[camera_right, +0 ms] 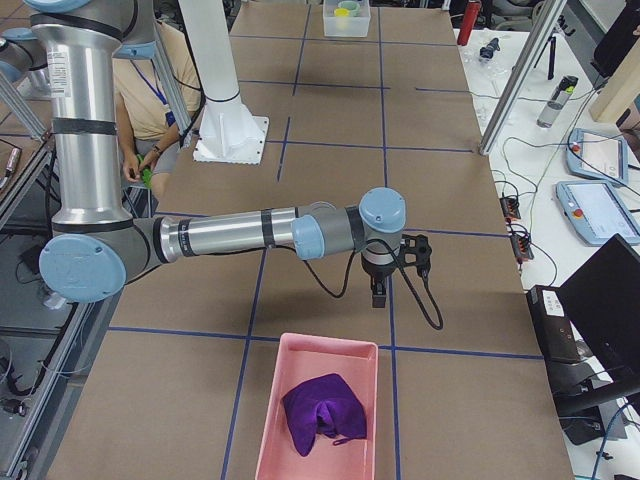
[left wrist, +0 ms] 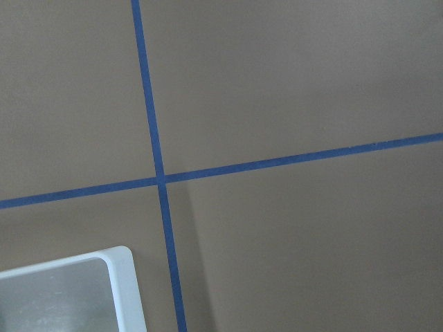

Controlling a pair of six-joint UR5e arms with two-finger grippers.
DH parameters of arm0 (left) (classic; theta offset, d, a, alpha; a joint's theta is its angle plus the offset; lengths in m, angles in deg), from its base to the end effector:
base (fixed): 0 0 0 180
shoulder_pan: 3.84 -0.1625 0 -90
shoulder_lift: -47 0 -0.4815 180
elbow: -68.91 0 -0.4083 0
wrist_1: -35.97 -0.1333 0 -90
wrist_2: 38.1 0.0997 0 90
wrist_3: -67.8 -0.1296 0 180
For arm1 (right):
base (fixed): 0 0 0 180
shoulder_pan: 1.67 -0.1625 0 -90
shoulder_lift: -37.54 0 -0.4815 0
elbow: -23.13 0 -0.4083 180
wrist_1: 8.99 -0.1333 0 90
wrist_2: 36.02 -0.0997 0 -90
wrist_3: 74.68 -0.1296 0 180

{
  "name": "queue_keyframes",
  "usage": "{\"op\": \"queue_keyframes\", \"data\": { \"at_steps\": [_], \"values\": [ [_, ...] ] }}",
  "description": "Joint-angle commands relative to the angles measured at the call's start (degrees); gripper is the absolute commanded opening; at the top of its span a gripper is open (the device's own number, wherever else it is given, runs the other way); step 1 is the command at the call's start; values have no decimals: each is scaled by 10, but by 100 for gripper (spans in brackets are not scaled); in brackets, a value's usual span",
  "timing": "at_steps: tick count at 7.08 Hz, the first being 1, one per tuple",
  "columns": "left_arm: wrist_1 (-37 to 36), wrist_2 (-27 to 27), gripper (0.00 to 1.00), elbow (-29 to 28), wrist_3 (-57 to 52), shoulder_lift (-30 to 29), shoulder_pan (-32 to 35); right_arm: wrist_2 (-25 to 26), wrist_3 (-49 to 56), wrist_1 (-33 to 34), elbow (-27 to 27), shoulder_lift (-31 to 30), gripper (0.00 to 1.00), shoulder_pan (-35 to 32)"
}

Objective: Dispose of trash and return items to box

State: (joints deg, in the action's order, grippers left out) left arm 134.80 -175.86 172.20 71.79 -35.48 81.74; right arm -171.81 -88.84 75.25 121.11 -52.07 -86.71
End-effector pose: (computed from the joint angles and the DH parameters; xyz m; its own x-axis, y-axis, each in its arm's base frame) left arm -0.0017 -0.4632 0.6580 0.6595 0.1702 -0.7322 -0.0288 0.9790 0.2016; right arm -0.0052 -0.5275 0.6479 0.6794 0.0089 0.7337 -0.0849 0.9942 0.0667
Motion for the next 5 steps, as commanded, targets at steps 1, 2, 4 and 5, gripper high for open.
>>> {"op": "queue_keyframes", "data": {
  "at_steps": [1,2,4,5],
  "values": [
    [74,0,100,3,1,52,-1,0,4,-7,1,-14,100,0],
    [74,0,100,-14,0,51,0,0,5,-8,3,-16,100,0],
    [80,6,100,-15,-2,47,1,3,6,-8,2,-16,100,0],
    [79,6,100,-14,-2,43,1,2,6,-8,4,-16,100,0]
  ]
}}
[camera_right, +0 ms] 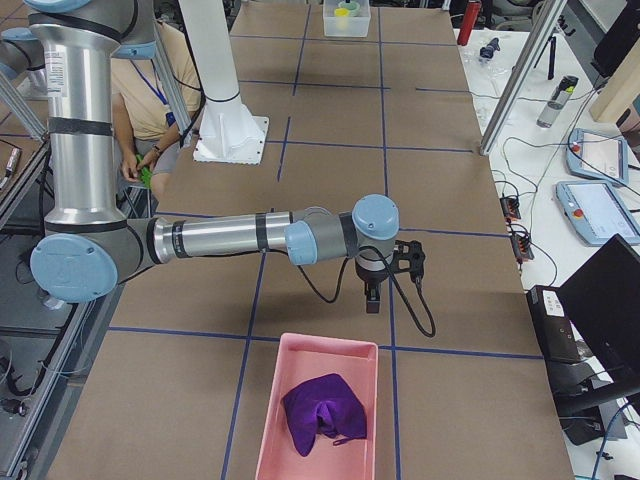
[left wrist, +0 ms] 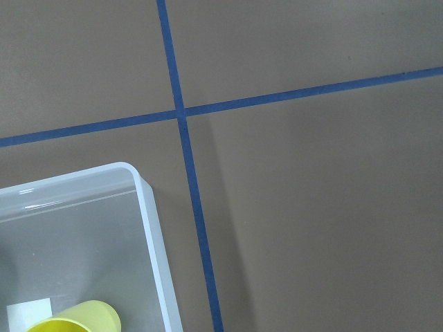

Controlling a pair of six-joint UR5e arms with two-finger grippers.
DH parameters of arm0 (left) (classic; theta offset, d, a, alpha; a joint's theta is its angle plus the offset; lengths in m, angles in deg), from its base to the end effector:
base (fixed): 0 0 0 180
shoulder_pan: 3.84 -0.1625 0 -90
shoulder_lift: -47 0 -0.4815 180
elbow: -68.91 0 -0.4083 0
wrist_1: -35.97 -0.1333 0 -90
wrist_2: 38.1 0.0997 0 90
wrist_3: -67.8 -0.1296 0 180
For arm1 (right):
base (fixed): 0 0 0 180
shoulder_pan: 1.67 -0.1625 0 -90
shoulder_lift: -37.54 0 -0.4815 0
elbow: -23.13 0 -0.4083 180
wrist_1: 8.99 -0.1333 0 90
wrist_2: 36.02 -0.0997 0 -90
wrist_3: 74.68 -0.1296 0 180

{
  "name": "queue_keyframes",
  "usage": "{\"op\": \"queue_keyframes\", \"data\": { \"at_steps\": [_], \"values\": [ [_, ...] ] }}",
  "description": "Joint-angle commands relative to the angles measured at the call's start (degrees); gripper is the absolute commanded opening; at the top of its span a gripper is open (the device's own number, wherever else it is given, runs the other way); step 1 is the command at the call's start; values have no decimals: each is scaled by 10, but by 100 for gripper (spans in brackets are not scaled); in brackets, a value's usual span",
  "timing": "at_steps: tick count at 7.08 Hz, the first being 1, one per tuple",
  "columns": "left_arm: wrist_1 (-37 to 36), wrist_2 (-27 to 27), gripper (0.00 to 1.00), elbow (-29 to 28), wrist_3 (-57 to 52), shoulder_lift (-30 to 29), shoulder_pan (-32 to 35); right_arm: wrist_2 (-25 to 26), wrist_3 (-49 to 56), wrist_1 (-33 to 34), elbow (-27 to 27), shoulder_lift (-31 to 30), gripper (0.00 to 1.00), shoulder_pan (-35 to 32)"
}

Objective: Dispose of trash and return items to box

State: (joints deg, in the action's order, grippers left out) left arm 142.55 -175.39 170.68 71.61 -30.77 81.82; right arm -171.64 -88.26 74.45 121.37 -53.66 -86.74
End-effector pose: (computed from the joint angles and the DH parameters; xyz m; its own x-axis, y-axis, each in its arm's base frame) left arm -0.0057 -0.4281 0.6931 0.6643 0.1905 -0.7228 -0.0286 0.9727 0.2301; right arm -0.0036 -0.5150 0.6585 0.6829 0.0062 0.7305 -0.0790 0.9947 0.0655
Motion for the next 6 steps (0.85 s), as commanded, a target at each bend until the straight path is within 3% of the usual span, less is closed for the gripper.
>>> {"op": "queue_keyframes", "data": {
  "at_steps": [1,3,4,6],
  "values": [
    [-24,-5,100,4,-1,-6,5,0,0,1,1,0,100,0],
    [-152,-5,100,32,-20,-31,6,-12,-1,1,3,-7,100,-1],
    [-182,-4,100,23,-86,-39,7,-14,0,1,-1,-7,100,0],
    [-179,2,100,-1,-93,-46,7,-15,0,1,3,-6,100,0]
  ]
}}
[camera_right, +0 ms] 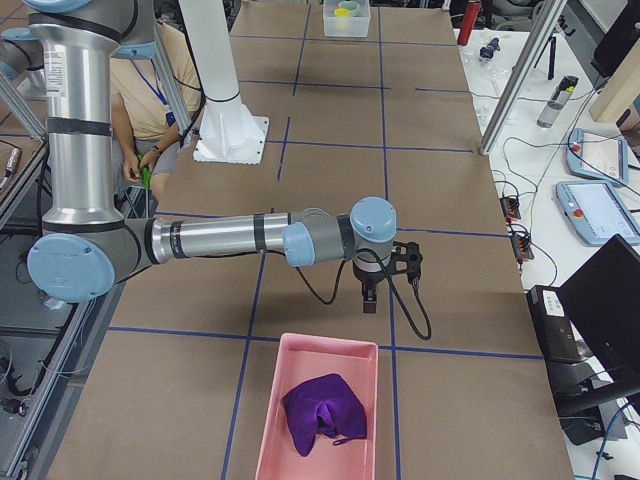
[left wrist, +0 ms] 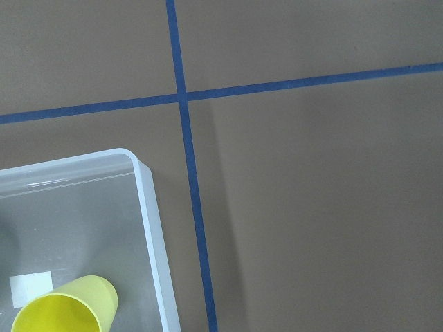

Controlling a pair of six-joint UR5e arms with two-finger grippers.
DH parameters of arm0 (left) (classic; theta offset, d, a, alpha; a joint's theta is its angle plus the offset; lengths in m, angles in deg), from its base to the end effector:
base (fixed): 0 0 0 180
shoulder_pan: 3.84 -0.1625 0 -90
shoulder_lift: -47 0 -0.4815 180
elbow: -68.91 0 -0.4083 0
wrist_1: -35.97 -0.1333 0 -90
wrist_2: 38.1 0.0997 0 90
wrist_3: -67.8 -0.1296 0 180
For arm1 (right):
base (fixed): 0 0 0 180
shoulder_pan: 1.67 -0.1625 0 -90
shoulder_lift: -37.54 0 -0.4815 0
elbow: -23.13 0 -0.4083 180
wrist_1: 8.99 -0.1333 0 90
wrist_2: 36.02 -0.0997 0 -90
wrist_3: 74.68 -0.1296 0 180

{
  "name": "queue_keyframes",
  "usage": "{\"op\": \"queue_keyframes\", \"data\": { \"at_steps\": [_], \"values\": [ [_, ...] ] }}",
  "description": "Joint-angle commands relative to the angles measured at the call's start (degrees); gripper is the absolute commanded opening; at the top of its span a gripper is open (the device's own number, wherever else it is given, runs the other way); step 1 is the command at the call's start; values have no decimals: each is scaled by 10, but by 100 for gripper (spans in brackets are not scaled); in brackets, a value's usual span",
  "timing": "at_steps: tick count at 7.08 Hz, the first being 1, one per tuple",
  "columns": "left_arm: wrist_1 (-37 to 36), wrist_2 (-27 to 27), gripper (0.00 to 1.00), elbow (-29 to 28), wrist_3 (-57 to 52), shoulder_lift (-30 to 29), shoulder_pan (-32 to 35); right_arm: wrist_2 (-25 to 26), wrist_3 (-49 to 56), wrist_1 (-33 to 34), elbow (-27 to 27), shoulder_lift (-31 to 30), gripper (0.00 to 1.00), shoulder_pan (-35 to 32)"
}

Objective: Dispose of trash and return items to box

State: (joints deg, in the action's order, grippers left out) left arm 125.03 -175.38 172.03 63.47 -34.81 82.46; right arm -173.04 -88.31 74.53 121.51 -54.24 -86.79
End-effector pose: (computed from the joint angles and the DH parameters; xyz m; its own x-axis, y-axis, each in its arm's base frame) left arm -0.0094 -0.4453 0.6848 0.6669 0.1697 -0.7256 -0.1151 0.9855 0.1247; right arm -0.0048 -0.5092 0.6603 0.6660 0.0120 0.7459 -0.0762 0.9957 0.0520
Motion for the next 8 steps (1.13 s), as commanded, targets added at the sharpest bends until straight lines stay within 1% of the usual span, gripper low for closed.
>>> {"op": "queue_keyframes", "data": {
  "at_steps": [1,2,4,8],
  "values": [
    [-5,3,100,-31,-12,-24,-1,2,1,0,-2,1,100,0],
    [-11,3,100,-35,-12,-44,-1,3,1,-1,-2,1,100,0],
    [-10,3,100,-29,-12,-58,-1,2,-4,0,-1,0,100,0],
    [-10,3,100,-27,-11,-60,-3,8,1,-1,-12,4,100,0]
  ]
}}
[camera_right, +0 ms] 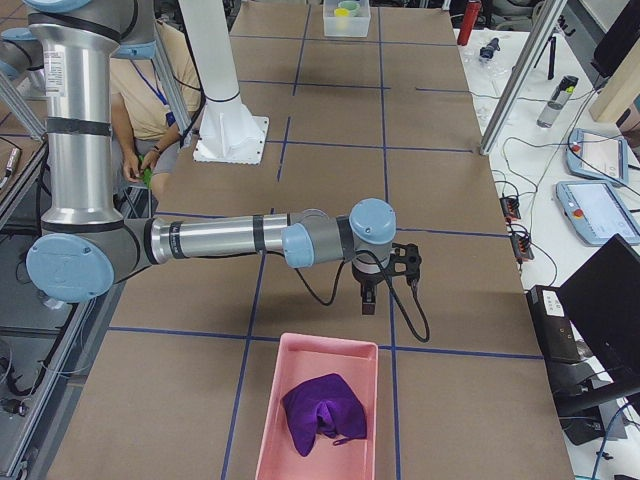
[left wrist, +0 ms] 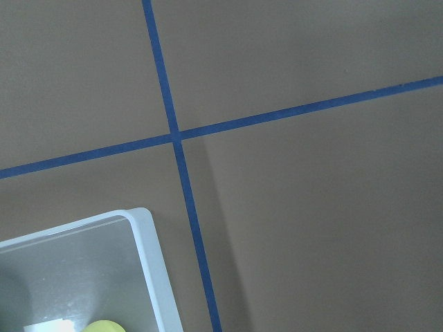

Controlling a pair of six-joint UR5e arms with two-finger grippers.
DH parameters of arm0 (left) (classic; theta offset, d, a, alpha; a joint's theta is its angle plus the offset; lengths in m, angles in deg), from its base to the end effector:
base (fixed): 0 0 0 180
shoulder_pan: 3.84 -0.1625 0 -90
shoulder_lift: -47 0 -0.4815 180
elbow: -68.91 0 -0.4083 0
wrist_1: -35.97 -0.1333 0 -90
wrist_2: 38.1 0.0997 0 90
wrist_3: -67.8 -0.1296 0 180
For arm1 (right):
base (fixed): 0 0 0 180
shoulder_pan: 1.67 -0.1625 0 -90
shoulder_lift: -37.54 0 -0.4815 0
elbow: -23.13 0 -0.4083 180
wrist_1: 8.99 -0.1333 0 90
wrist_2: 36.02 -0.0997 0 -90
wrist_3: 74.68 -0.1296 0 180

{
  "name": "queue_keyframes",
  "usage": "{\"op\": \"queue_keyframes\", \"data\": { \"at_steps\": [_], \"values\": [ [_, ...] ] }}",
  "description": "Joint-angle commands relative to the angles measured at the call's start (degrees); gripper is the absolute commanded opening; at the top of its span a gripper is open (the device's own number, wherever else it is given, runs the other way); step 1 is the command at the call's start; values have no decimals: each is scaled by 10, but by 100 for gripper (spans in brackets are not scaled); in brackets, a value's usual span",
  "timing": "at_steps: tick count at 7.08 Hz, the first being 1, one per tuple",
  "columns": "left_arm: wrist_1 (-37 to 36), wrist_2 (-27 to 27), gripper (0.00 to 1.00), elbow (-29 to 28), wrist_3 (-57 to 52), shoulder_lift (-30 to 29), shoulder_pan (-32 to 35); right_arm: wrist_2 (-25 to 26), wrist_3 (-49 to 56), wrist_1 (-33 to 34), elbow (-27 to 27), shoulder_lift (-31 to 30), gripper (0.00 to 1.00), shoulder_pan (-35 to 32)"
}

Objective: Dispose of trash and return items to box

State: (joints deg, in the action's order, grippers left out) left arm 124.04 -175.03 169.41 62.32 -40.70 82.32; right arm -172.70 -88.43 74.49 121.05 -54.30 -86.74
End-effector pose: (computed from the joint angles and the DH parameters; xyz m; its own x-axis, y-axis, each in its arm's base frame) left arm -0.0055 -0.4951 0.6625 0.6666 0.2195 -0.7124 -0.1308 0.9753 0.1781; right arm -0.0047 -0.5087 0.6655 0.6706 0.0202 0.7415 -0.0778 0.9960 0.0431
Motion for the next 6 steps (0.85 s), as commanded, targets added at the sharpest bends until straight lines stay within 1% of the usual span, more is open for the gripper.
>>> {"op": "queue_keyframes", "data": {
  "at_steps": [1,2,3,4,5,6],
  "values": [
    [1,0,100,1,0,-1,-1,5,3,0,-22,12,100,2],
    [3,0,100,-5,0,-2,-3,1,7,4,-44,28,100,1],
    [3,0,100,-6,0,-2,-3,-2,11,8,-43,31,100,3],
    [3,1,100,-7,0,-2,-3,5,38,10,-45,27,100,9],
    [3,1,100,-7,0,-2,-3,5,101,10,-53,21,100,2],
    [2,1,100,-1,0,1,-1,6,116,27,-53,17,100,-2]
  ]
}}
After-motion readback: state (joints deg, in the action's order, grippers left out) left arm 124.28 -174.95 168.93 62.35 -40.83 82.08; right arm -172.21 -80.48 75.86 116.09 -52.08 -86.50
